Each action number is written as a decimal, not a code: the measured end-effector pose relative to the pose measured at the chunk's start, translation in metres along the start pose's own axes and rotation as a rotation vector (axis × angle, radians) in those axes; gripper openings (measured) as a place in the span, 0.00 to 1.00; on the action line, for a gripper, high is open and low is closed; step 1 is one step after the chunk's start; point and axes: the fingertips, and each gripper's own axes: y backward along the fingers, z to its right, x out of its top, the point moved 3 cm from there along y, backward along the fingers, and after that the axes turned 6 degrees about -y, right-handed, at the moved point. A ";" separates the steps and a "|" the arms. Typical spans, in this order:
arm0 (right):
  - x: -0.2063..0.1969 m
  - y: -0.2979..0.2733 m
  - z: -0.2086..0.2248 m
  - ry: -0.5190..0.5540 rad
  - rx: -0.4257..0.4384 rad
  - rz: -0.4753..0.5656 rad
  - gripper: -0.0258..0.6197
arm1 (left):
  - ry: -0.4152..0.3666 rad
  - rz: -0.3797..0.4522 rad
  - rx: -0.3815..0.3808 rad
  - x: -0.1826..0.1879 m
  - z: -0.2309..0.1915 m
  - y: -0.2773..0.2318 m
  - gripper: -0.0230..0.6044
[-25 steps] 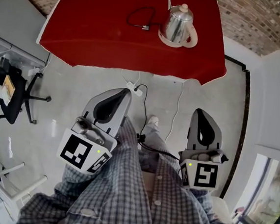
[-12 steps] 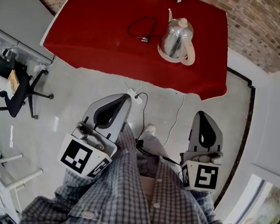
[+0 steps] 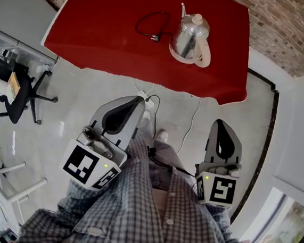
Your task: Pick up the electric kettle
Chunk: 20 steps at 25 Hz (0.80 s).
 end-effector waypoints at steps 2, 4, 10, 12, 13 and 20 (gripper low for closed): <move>0.000 -0.001 0.004 -0.002 -0.016 -0.002 0.05 | 0.000 0.007 -0.022 0.003 0.001 -0.007 0.05; 0.002 -0.004 0.006 0.000 -0.032 0.002 0.05 | -0.005 0.014 -0.040 0.005 -0.002 -0.013 0.05; 0.013 -0.022 0.007 0.013 -0.068 0.011 0.05 | -0.006 0.034 -0.068 0.013 -0.020 -0.032 0.05; 0.017 -0.033 0.005 0.022 -0.074 0.008 0.05 | -0.007 0.040 -0.079 0.017 -0.029 -0.040 0.05; 0.020 -0.038 0.004 0.025 -0.077 0.006 0.05 | -0.008 0.041 -0.084 0.019 -0.035 -0.043 0.05; 0.030 -0.080 0.009 0.038 -0.206 -0.006 0.05 | -0.006 0.045 -0.117 0.028 -0.075 -0.071 0.05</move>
